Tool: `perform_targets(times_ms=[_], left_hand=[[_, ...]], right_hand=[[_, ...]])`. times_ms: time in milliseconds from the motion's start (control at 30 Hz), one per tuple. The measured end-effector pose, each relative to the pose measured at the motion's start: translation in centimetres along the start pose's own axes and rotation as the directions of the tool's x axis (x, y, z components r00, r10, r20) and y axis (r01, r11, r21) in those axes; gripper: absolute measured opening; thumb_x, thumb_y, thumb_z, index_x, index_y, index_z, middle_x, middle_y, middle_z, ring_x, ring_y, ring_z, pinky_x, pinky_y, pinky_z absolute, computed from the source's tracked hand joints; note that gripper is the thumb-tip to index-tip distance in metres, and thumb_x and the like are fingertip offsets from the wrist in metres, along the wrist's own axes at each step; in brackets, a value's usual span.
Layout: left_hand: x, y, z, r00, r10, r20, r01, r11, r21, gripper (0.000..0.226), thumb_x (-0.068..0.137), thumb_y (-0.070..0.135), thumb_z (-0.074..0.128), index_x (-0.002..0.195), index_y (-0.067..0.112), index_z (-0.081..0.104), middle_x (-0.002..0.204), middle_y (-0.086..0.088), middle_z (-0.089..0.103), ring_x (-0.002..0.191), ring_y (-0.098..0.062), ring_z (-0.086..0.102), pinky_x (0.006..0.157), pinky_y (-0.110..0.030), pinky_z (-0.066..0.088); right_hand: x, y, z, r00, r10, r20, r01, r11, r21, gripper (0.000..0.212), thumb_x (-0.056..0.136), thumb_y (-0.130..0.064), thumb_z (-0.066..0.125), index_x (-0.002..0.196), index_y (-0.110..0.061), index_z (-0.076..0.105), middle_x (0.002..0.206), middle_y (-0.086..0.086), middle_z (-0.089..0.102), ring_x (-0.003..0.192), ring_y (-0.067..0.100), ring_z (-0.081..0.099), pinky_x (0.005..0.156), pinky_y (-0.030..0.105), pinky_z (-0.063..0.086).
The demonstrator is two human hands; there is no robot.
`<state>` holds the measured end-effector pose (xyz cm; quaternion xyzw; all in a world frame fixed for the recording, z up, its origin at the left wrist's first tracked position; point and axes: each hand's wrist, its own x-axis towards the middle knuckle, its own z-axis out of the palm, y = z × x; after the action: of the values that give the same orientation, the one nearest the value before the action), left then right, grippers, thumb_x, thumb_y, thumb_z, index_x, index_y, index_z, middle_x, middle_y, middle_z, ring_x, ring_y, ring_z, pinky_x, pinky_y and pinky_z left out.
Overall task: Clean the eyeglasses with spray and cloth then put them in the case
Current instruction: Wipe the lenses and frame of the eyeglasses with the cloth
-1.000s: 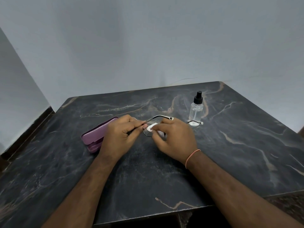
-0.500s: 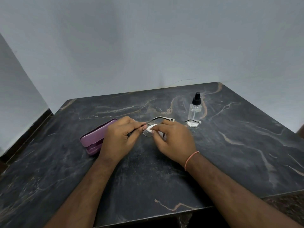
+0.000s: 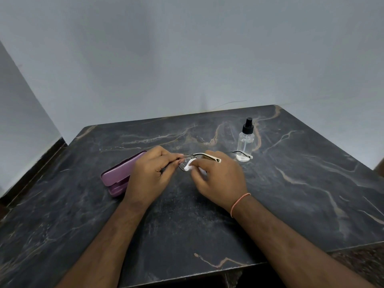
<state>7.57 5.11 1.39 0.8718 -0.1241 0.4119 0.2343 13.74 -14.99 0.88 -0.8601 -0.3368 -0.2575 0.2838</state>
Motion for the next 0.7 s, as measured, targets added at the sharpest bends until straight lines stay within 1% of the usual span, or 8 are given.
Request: perform_targets(times_ms=[133, 267, 333, 433, 500, 533, 633, 700], left_hand=[[-0.10, 0.16, 0.19, 0.999, 0.021, 0.034, -0.021, 1.000, 0.009, 0.023, 0.095, 0.011, 0.083, 0.118, 0.009, 0.084, 0.092, -0.002, 0.072, 0.082, -0.018, 0.070, 0.072, -0.039, 0.060], [-0.04, 0.15, 0.44, 1.000, 0.009, 0.023, -0.009, 1.000, 0.011, 0.022, 0.096, 0.011, 0.083, 0.117, 0.008, 0.083, 0.093, -0.003, 0.073, 0.083, -0.019, 0.071, 0.072, -0.039, 0.060], [-0.02, 0.07, 0.33, 1.000, -0.002, 0.017, 0.002, 1.000, 0.009, 0.021, 0.096, 0.012, 0.082, 0.117, 0.009, 0.083, 0.094, -0.002, 0.073, 0.082, -0.018, 0.071, 0.071, -0.039, 0.060], [-0.08, 0.26, 0.19, 1.000, -0.006, 0.014, 0.006, 1.000, 0.005, 0.020, 0.096, 0.012, 0.082, 0.116, 0.009, 0.083, 0.093, -0.002, 0.073, 0.081, -0.017, 0.071, 0.070, -0.038, 0.059], [-0.05, 0.44, 0.25, 1.000, -0.001, 0.018, 0.001, 1.000, 0.000, 0.020, 0.095, 0.010, 0.083, 0.116, 0.009, 0.084, 0.093, -0.002, 0.073, 0.081, -0.017, 0.071, 0.071, -0.038, 0.060], [-0.04, 0.50, 0.33, 1.000, 0.004, 0.024, -0.004, 1.000, -0.004, 0.020, 0.095, 0.010, 0.084, 0.115, 0.008, 0.084, 0.093, -0.002, 0.073, 0.082, -0.017, 0.071, 0.071, -0.038, 0.060], [0.02, 0.65, 0.53, 0.999, 0.017, 0.041, -0.017, 1.000, -0.011, 0.020, 0.096, 0.011, 0.083, 0.115, 0.007, 0.084, 0.092, -0.002, 0.073, 0.081, -0.018, 0.071, 0.070, -0.039, 0.060], [-0.02, 0.76, 0.53, 0.999, 0.009, 0.036, -0.009, 1.000, -0.001, 0.019, 0.096, 0.011, 0.082, 0.115, 0.007, 0.083, 0.093, -0.002, 0.073, 0.081, -0.017, 0.071, 0.070, -0.038, 0.060]], right_hand=[[0.20, -0.17, 0.35, 0.999, 0.024, -0.027, -0.023, 0.998, 0.052, 0.025, 0.101, -0.040, 0.055, 0.101, -0.030, 0.079, 0.088, -0.008, 0.068, 0.083, 0.020, 0.064, 0.066, 0.044, 0.054], [0.48, -0.32, 0.45, 1.000, 0.025, 0.010, -0.027, 0.982, 0.188, 0.022, 0.102, -0.033, 0.059, 0.109, -0.031, 0.079, 0.095, -0.011, 0.072, 0.088, 0.014, 0.067, 0.071, 0.040, 0.057], [0.34, -0.36, 0.28, 1.000, 0.011, 0.027, -0.017, 0.974, 0.225, 0.021, 0.100, -0.036, 0.060, 0.106, -0.033, 0.080, 0.094, -0.012, 0.074, 0.087, 0.014, 0.067, 0.071, 0.040, 0.056], [0.47, -0.04, 0.58, 0.998, 0.060, 0.033, -0.063, 0.991, 0.115, 0.027, 0.099, -0.046, 0.054, 0.103, -0.034, 0.078, 0.092, -0.009, 0.073, 0.086, 0.017, 0.066, 0.070, 0.040, 0.055], [0.75, 0.14, 0.81, 0.996, 0.083, 0.016, -0.084, 0.995, 0.057, 0.028, 0.102, -0.045, 0.050, 0.104, -0.033, 0.075, 0.093, -0.008, 0.072, 0.087, 0.019, 0.066, 0.069, 0.042, 0.057], [0.87, 0.16, 0.86, 0.997, 0.083, 0.001, -0.083, 0.995, 0.063, 0.026, 0.103, -0.042, 0.051, 0.104, -0.031, 0.075, 0.092, -0.007, 0.072, 0.087, 0.020, 0.066, 0.069, 0.043, 0.057], [0.87, -0.18, 0.78, 0.998, 0.056, 0.000, -0.054, 0.972, 0.229, 0.019, 0.102, -0.031, 0.060, 0.103, -0.027, 0.079, 0.090, -0.007, 0.072, 0.084, 0.016, 0.066, 0.069, 0.042, 0.056], [0.72, -0.29, 0.63, 0.998, 0.051, 0.031, -0.058, 0.943, 0.327, 0.021, 0.102, -0.031, 0.062, 0.110, -0.027, 0.081, 0.096, -0.011, 0.074, 0.088, 0.010, 0.067, 0.074, 0.037, 0.057]])
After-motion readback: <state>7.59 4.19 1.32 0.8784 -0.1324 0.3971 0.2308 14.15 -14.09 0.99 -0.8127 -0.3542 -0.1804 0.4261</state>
